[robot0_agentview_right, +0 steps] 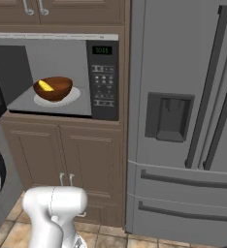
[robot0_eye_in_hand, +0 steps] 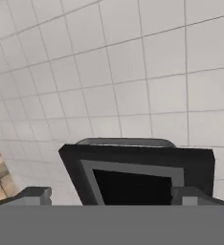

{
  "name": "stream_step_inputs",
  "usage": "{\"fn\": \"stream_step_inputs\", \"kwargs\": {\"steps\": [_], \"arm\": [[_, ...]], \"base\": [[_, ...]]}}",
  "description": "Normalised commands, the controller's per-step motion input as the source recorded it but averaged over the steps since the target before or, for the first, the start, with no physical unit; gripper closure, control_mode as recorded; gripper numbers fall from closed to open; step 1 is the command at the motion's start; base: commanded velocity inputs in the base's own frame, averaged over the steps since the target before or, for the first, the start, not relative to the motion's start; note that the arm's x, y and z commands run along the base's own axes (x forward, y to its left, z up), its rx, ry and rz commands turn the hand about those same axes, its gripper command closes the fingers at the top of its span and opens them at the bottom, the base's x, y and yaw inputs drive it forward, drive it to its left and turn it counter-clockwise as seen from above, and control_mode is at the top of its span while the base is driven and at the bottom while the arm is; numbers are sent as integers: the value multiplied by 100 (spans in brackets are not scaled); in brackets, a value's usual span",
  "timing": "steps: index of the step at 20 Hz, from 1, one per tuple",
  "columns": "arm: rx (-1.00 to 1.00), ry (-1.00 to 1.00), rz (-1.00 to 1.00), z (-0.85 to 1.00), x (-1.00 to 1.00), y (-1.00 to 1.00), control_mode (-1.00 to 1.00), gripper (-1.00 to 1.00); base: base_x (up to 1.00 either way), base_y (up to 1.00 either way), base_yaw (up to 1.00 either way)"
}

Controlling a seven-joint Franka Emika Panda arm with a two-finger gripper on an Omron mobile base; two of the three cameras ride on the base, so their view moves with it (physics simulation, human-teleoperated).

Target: Pick the corn from the sink and place it in the bowl. Then pick the bowl and place it in the microwave. Then close the microwave door and press the start button.

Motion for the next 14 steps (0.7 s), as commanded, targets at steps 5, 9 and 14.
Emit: {"fn": "stream_step_inputs", "kwargs": {"steps": [5,9,14], "arm": [[-3,0,6,-1,-98,79,-100,-100],[-8,0,-7,-13,-50,97,-100,-100],[-11,0,-18,-35,2,95,-100,-100]], "base": [[0,0,0],[0,0,0],[0,0,0]]}}
